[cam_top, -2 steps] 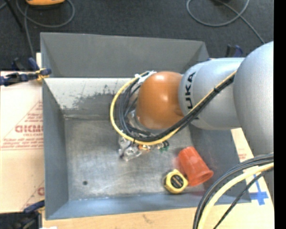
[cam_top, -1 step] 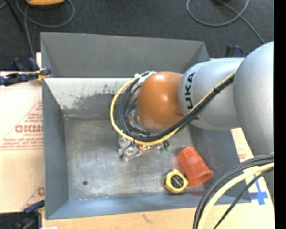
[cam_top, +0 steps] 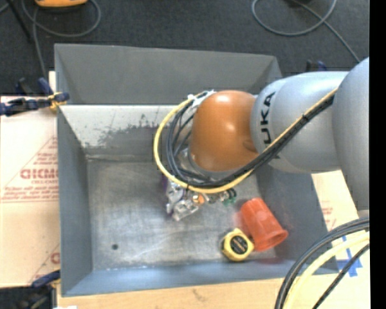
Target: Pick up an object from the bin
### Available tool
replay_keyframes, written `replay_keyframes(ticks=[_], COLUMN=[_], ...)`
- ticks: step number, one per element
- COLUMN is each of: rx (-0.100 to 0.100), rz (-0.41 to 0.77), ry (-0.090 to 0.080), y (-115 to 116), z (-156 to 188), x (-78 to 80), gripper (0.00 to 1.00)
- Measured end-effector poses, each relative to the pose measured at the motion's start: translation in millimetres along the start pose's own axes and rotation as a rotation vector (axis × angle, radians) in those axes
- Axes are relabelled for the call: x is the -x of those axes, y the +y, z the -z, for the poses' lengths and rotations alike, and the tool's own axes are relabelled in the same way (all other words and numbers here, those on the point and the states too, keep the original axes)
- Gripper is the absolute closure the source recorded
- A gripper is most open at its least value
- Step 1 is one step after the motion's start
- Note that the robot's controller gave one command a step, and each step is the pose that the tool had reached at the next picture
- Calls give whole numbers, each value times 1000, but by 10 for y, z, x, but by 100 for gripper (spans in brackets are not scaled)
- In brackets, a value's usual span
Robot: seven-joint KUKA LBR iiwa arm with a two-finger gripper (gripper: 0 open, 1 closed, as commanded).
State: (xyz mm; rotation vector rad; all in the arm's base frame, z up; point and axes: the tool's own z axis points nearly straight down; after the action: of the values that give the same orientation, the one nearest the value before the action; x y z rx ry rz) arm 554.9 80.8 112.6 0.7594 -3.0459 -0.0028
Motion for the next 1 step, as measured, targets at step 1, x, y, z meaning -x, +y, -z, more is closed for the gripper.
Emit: replay_keyframes(ticks=[1], rx=[-1], rz=[-99], ry=[-3], y=[0], z=[524], x=[75], gripper=[100])
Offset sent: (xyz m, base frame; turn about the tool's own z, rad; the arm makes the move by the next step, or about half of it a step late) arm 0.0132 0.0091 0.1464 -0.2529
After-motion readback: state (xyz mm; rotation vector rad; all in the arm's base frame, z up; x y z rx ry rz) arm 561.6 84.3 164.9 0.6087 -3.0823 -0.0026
